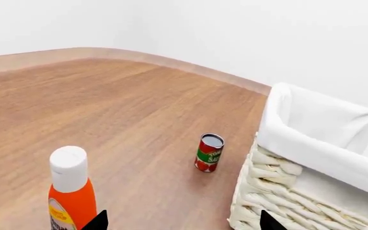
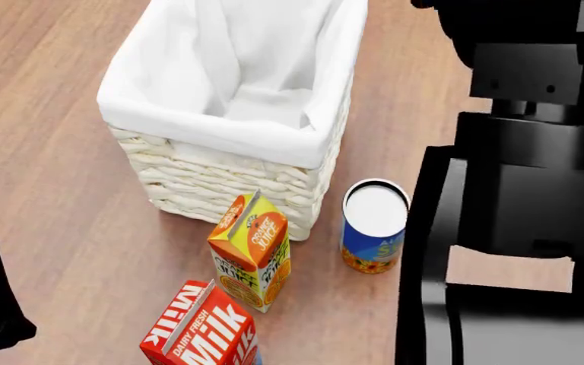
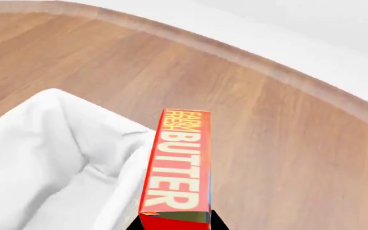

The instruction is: Pick up the butter and put it in the basket.

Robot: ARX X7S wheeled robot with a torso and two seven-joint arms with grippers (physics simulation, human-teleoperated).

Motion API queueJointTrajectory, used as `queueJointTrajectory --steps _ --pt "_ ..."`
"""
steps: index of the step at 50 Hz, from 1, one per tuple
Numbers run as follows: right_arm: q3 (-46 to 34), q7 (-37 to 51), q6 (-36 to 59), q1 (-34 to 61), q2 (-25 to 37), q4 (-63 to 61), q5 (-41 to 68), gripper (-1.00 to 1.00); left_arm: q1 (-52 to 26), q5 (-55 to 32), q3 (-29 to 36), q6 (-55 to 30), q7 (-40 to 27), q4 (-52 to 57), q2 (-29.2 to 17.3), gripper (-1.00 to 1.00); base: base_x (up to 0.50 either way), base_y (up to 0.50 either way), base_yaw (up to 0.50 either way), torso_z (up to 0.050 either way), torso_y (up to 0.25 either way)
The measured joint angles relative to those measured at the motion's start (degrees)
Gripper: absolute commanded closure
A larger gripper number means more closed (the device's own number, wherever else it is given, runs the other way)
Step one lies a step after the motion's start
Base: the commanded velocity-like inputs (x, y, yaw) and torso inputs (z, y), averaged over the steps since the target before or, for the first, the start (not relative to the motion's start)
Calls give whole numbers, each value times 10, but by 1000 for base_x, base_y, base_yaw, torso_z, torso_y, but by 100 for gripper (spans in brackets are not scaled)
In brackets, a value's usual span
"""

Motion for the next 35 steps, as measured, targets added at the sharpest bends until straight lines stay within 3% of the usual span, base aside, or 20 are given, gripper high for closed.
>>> queueJointTrajectory --steps 19,35 --pt "-122 -20 -49 45 -6 155 164 100 -6 -4 0 1 -3 -7 -2 -100 0 0 0 1 2" --pt "-201 -58 -53 44 0 157 252 100 -8 -7 0 1 -7 -8 -4 -100 0 0 0 0 1"
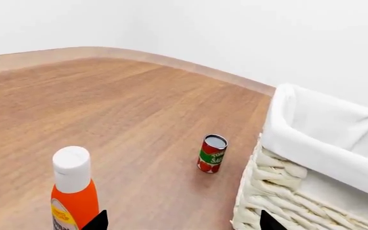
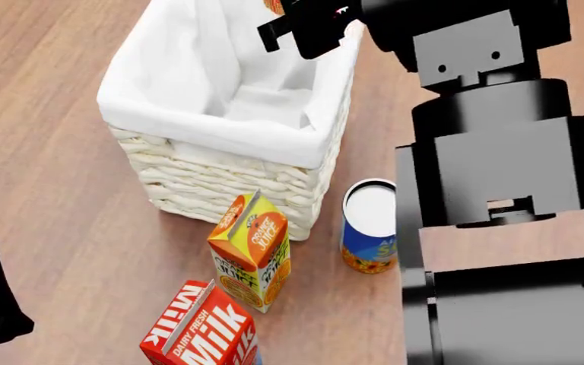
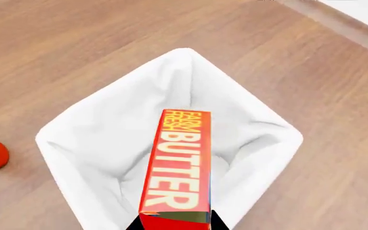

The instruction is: Pick up the butter and put it in the basket.

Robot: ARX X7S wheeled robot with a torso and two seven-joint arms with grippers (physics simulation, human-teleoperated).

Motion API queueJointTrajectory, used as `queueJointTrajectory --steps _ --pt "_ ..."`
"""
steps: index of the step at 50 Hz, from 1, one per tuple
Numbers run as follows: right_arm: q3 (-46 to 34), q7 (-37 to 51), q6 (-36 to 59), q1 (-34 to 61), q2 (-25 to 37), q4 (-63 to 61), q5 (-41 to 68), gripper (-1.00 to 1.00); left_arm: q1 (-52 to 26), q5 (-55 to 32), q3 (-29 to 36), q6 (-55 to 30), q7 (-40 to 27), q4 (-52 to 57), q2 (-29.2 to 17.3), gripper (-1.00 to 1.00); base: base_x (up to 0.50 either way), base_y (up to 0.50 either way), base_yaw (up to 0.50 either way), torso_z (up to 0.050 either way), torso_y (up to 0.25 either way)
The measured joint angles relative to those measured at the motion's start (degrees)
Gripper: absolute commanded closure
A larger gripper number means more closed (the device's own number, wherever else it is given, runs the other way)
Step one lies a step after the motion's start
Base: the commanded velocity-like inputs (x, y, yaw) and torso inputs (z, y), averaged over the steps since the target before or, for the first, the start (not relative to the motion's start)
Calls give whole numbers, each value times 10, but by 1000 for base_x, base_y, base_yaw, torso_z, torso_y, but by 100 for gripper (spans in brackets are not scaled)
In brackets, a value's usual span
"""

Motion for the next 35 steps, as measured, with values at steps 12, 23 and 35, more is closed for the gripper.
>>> queueJointTrajectory --steps 12,23,35 --pt "-31 -35 -1 -9 3 -18 42 100 0 -3 0 0 -4 1 -2 -100 0 0 0 1 2" --pt "-86 -7 -55 23 -4 81 125 100 2 -11 -2 -4 -10 9 -3 -100 0 0 0 0 2" --pt "-241 45 -112 51 -7 186 310 100 12 -23 -5 -11 -23 31 -6 -100 0 0 0 1 1"
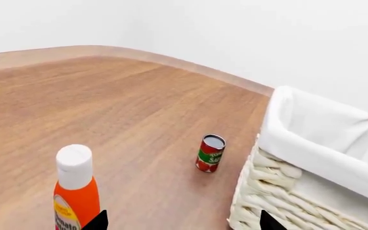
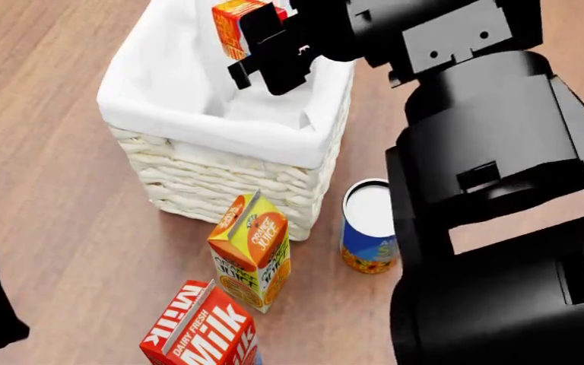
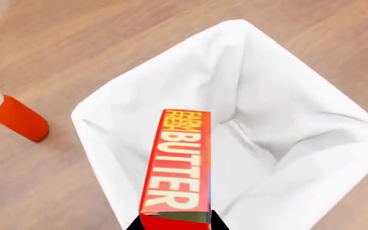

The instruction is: Pick up the butter and put it in the basket.

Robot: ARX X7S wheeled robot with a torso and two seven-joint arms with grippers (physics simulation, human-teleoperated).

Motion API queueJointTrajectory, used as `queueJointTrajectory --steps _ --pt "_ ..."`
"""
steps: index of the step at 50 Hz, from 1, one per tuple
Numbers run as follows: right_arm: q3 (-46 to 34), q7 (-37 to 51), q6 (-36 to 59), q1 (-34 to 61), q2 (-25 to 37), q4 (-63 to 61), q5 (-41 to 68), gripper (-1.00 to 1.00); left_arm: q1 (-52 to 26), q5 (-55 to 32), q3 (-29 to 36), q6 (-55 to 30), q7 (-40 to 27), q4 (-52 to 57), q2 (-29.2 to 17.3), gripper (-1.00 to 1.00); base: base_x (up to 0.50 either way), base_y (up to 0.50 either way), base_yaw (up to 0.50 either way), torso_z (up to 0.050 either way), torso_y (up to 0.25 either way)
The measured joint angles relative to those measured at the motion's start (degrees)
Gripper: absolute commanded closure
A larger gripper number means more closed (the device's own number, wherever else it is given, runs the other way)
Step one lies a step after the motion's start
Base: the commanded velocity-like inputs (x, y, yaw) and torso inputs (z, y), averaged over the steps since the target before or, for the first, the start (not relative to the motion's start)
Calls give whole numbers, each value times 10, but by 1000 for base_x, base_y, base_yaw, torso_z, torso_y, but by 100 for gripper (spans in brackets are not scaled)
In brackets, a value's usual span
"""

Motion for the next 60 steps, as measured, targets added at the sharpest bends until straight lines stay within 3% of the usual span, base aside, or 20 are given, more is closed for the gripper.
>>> queueJointTrajectory --steps 9,23,60 --pt "-73 24 -16 4 0 34 86 100 10 -8 -2 -4 -9 17 -3 -100 0 0 0 0 1" --pt "-106 32 -37 0 0 45 126 100 19 -16 -2 -7 -15 31 -7 -100 0 0 0 1 1" --pt "-77 18 -48 -15 0 45 107 100 27 -27 -1 -8 -28 47 -15 -100 0 0 0 1 1"
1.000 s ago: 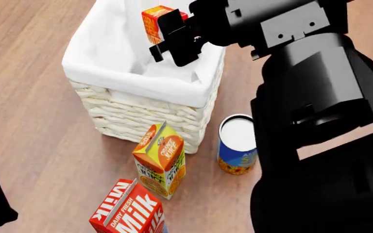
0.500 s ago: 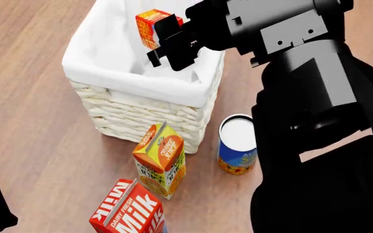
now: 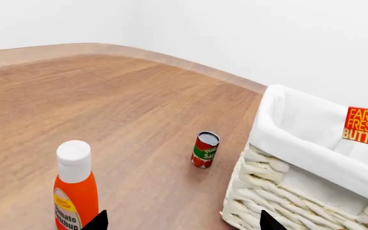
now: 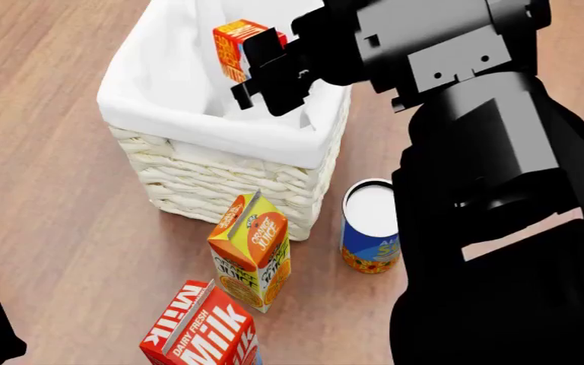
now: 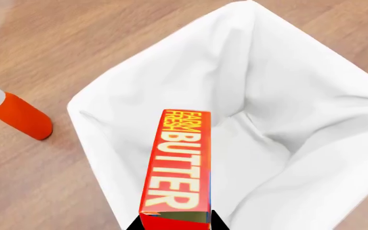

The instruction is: Pick up the butter and put it in the basket.

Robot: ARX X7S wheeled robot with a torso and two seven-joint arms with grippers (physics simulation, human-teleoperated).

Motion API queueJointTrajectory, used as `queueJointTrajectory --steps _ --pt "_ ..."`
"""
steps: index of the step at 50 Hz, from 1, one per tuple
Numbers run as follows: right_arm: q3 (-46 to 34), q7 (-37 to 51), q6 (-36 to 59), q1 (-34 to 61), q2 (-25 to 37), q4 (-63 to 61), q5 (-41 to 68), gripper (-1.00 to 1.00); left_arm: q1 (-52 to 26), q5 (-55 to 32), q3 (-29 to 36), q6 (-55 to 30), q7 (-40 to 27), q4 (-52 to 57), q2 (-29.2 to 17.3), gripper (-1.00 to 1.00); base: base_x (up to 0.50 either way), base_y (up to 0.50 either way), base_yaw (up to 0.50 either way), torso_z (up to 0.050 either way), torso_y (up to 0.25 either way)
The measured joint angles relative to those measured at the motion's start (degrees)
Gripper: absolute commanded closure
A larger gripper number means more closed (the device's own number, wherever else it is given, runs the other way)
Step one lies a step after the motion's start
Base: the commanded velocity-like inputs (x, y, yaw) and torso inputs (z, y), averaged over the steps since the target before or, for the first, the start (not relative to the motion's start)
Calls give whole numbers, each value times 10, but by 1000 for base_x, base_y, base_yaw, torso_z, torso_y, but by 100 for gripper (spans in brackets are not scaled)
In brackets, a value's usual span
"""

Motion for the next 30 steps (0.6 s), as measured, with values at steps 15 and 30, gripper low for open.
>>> queueJointTrajectory --steps 15,30 --pt "89 13 -26 7 0 0 -60 -100 1 -2 1 3 -1 -1 -2 -100 0 0 0 0 1" --pt "162 48 -102 12 5 -1 -122 -100 0 0 4 7 -1 -3 -3 -100 0 0 0 0 0"
